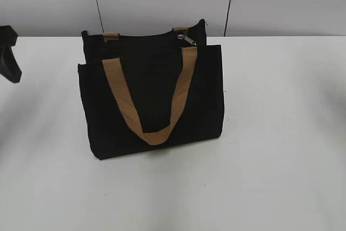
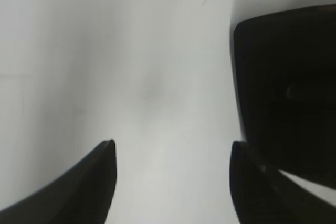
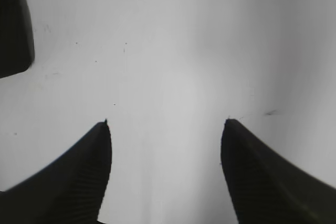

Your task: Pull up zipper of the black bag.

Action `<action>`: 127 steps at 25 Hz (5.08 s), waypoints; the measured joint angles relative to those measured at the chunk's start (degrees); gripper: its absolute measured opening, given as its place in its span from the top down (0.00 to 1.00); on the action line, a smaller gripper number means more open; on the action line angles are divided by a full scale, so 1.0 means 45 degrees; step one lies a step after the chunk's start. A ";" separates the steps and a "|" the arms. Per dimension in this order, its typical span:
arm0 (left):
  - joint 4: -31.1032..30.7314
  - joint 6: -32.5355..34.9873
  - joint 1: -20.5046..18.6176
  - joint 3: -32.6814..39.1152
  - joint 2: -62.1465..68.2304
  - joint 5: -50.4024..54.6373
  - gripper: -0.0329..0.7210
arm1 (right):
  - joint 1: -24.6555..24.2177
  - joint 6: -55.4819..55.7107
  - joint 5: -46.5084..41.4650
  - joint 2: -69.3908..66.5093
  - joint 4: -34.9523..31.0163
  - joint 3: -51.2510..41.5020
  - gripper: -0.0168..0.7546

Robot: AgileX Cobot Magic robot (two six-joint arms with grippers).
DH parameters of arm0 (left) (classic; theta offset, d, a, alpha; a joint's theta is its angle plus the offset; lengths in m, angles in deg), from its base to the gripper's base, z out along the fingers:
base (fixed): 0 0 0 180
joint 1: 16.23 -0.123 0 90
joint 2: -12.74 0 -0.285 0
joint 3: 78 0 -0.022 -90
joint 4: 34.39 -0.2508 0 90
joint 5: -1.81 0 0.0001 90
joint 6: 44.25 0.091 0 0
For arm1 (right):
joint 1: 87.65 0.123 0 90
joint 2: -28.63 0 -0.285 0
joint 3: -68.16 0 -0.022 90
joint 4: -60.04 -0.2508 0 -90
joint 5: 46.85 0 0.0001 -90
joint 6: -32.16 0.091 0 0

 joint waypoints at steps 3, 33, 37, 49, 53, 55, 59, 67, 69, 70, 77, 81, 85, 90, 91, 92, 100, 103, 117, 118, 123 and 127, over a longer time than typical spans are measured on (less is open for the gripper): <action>-0.0384 0.0040 0.0000 -0.0052 0.0000 0.1319 0.28 | -0.0080 0.0120 0.0000 0.0595 0.0030 -0.0479 0.32; -0.1654 -0.0158 0.0000 0.6641 -1.6868 0.3049 0.44 | -0.0080 -0.0456 0.0240 1.6088 -0.0348 -1.0813 0.32; -0.1654 -0.0161 0.0000 0.6916 -1.8303 0.3197 0.44 | -0.0080 -0.1206 0.0334 1.7078 -0.0898 -1.0828 0.33; -0.1502 -0.0198 0.0000 0.7073 -1.8666 0.3022 0.44 | -0.0080 -0.1778 0.0485 2.1069 -0.1125 -1.1011 0.34; -0.1246 -0.0198 0.0000 0.7281 -1.8666 0.2298 0.44 | -0.0080 -0.1512 0.0510 2.1684 -0.0922 -1.1071 0.34; -0.1081 -0.0198 0.0000 0.7560 -1.8676 0.1860 0.44 | -0.0080 -0.1424 0.0763 2.1684 -0.0680 -1.1167 0.34; -0.0857 0.0034 0.0000 0.7588 -1.8676 0.1639 0.44 | -0.0080 -0.0989 0.1059 2.1684 -0.0145 -1.1254 0.34; -0.0710 0.0261 0.0000 0.7602 -1.9068 0.1601 0.44 | -0.0080 -0.0067 0.1156 2.1684 0.0529 -1.1254 0.34; -0.0710 0.0261 0.0000 0.7629 -1.9093 0.1601 0.44 | -0.0080 0.0129 0.1184 2.1684 0.0673 -1.1254 0.34; -0.0710 0.0261 0.0000 0.7629 -1.9117 0.1601 0.44 | -0.0080 0.0206 0.1184 2.1684 0.0765 -1.1254 0.34; -0.0710 0.0261 0.0000 0.7629 -1.9131 0.1601 0.44 | -0.0080 0.0750 0.1278 2.1684 0.1290 -1.1254 0.34; -0.0695 0.0261 0.0000 0.7641 -1.9131 0.1601 0.44 | -0.0019 0.0773 0.1278 2.1684 0.1290 -1.1268 0.34; -0.0695 0.0261 0.0000 0.7653 -1.9131 0.1601 0.44 | 0.0578 0.0773 0.1287 2.1684 0.1290 -1.1268 0.34; -0.0695 0.0261 0.0000 0.7653 -1.9131 0.1601 0.44 | 0.1067 0.0773 0.1287 2.1684 0.1290 -1.1268 0.34; -0.0695 0.0261 0.0000 0.7653 -1.9131 0.1601 0.44 | 0.1067 0.0773 0.1287 2.1684 0.1290 -1.1268 0.34; -0.0695 0.0261 0.0000 0.7653 -1.9131 0.1601 0.44 | 0.1067 0.0773 0.1287 2.1684 0.1290 -1.1268 0.34; -0.0695 0.0261 0.0000 0.7653 -1.9131 0.1601 0.44 | 0.1067 0.0773 0.1287 2.1684 0.1290 -1.1268 0.34; -0.0695 0.0261 0.0000 0.7653 -1.9131 0.1601 0.44 | 0.1067 0.0773 0.1287 2.1684 0.1290 -1.1268 0.34; -0.0753 0.2494 0.0000 0.7653 -1.9131 0.1601 0.46 | 0.1067 0.0898 0.1287 2.1684 0.1279 -1.1281 0.34; -0.0780 0.2766 0.0000 0.7653 -1.9131 0.1613 0.46 | 0.1067 0.0914 0.1287 2.1684 0.1279 -1.1281 0.34; -0.0753 0.3148 0.0000 0.7653 -1.9131 0.1625 0.48 | 0.1067 0.0926 0.1287 2.1684 0.1279 -1.1281 0.34; -0.0677 0.3174 0.0000 0.7653 -1.9131 0.1625 0.51 | 0.1067 0.0938 0.1287 2.1684 0.1279 -1.1281 0.34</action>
